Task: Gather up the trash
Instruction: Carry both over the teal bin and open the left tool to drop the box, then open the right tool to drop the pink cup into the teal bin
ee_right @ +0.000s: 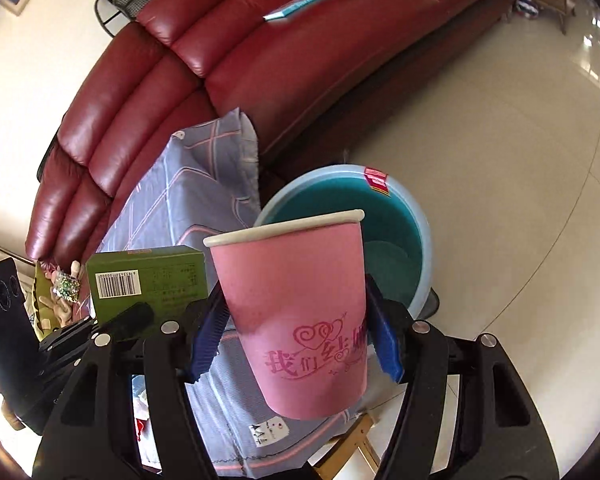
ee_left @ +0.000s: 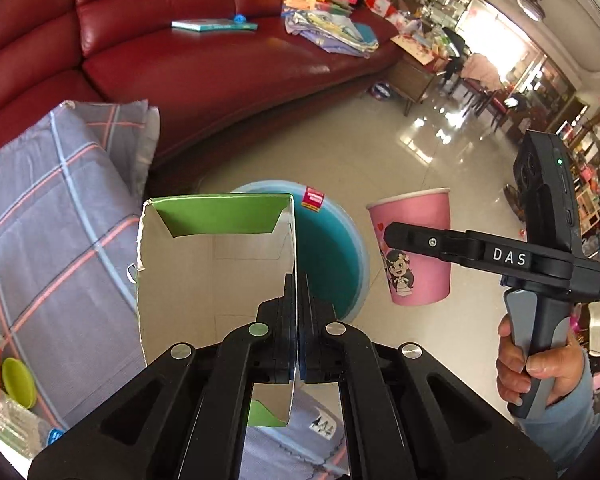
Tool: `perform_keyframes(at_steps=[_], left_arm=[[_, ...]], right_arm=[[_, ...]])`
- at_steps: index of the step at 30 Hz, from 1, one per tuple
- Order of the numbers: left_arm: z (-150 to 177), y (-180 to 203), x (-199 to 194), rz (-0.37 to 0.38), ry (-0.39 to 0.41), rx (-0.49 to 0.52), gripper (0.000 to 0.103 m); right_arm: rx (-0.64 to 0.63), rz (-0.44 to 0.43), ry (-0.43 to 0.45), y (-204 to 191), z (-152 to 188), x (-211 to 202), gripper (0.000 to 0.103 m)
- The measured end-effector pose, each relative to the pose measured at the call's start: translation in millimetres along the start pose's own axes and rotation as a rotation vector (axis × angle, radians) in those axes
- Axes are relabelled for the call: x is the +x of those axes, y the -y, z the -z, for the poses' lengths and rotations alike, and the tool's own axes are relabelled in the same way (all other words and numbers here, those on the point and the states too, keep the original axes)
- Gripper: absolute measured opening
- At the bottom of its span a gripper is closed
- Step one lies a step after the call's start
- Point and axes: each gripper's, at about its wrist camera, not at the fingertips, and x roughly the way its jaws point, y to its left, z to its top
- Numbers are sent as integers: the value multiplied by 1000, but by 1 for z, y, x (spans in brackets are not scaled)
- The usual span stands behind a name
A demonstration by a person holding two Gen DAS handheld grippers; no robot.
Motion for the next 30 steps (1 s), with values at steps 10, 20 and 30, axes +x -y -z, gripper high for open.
perform_keyframes(at_steps=[10, 20, 30], left_arm=[[-16, -14, 64, -68, -107, -29, 35], [-2, -24, 44, -138, -48, -47, 87], [9, -38, 28, -173, -37, -75, 95]], right_arm=[[58, 23, -79, 22, -17, 47, 61], [46, 22, -114, 18, -16, 63, 61], [27, 28, -158, 6, -9, 83, 61]])
